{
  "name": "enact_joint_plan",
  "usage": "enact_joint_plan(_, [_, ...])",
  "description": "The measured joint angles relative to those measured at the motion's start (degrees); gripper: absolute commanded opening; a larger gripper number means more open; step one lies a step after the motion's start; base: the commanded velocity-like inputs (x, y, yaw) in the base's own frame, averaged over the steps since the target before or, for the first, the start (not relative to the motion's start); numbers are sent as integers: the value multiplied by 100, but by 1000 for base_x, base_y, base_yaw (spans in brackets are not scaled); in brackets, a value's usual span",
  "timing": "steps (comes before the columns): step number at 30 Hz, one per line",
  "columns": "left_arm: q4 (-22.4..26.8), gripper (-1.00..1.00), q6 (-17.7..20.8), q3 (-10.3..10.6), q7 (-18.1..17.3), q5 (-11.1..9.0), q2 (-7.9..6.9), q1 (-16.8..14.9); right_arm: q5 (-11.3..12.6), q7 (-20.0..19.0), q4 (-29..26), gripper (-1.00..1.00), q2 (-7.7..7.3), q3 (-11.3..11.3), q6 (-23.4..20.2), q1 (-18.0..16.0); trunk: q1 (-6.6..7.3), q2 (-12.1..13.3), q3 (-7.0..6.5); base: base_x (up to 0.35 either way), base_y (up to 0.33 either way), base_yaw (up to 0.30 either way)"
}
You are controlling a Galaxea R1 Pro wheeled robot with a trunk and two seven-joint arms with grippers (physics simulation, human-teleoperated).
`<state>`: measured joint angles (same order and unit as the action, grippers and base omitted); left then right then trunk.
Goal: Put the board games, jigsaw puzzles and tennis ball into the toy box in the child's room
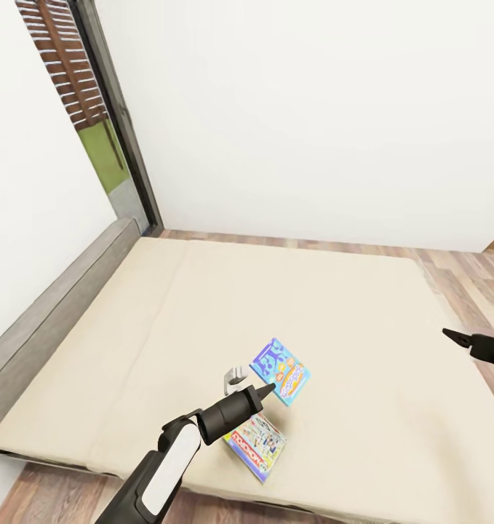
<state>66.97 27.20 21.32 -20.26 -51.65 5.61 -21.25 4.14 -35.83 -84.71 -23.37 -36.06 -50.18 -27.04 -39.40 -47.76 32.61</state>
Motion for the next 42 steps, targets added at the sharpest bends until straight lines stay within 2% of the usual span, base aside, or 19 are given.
enact_joint_plan(42, [-18, -100, 5, -1, 0, 1, 7, -3, 4, -1, -208, 100, 0, -4, -155, 107, 924, 1688, -1125, 0, 0, -118])
